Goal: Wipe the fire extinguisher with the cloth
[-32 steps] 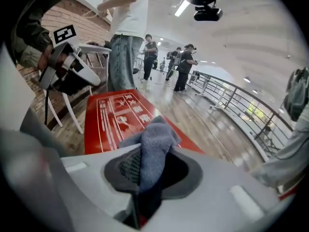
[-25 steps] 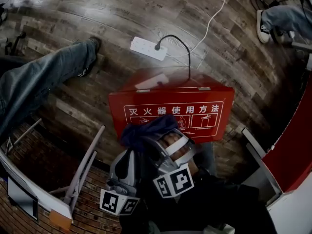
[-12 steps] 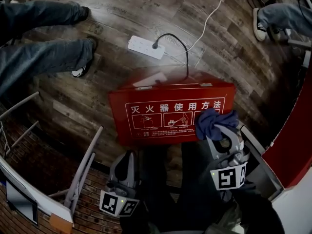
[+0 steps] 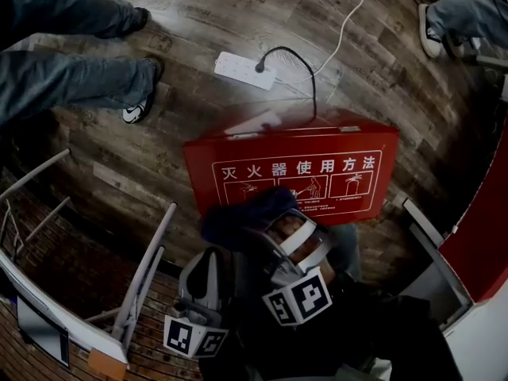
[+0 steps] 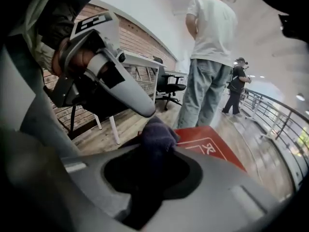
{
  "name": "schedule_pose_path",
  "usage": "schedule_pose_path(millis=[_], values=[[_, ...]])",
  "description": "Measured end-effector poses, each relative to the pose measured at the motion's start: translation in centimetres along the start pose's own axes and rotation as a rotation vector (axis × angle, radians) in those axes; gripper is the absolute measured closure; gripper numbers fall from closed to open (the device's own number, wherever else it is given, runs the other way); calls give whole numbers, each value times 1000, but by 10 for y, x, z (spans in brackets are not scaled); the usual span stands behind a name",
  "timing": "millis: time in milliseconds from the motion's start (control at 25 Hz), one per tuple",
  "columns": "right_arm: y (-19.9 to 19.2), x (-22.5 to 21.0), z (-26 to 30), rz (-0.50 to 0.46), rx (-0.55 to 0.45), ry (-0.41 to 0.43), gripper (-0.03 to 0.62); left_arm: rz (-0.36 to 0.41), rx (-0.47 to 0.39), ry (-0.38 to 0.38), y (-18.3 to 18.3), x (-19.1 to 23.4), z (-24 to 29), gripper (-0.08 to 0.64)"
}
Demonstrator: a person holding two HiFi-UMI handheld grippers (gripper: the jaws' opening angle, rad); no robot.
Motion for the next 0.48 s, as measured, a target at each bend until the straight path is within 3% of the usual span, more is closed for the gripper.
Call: schedule_pose_path(millis=[120,320,480], values=[[-37,-29,-29,68,44,-111,517,-6,-5,5,-1,3,-7,555],[-119,-112,-102,256,209,-466,517,-20,-18,5,-3,9,-17,555],[-125,-126,-97,418,295,-588,517,-30,-12,7,-9,14,-23,555]])
Point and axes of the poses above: the fingertips, and each gripper's own axes: z forward along the fingers, x to its left, y out of its top, the point moved 7 cm from there along -z, backward along the fingers, and after that the axes turned 12 degrees about -y, right-handed, at the moved point
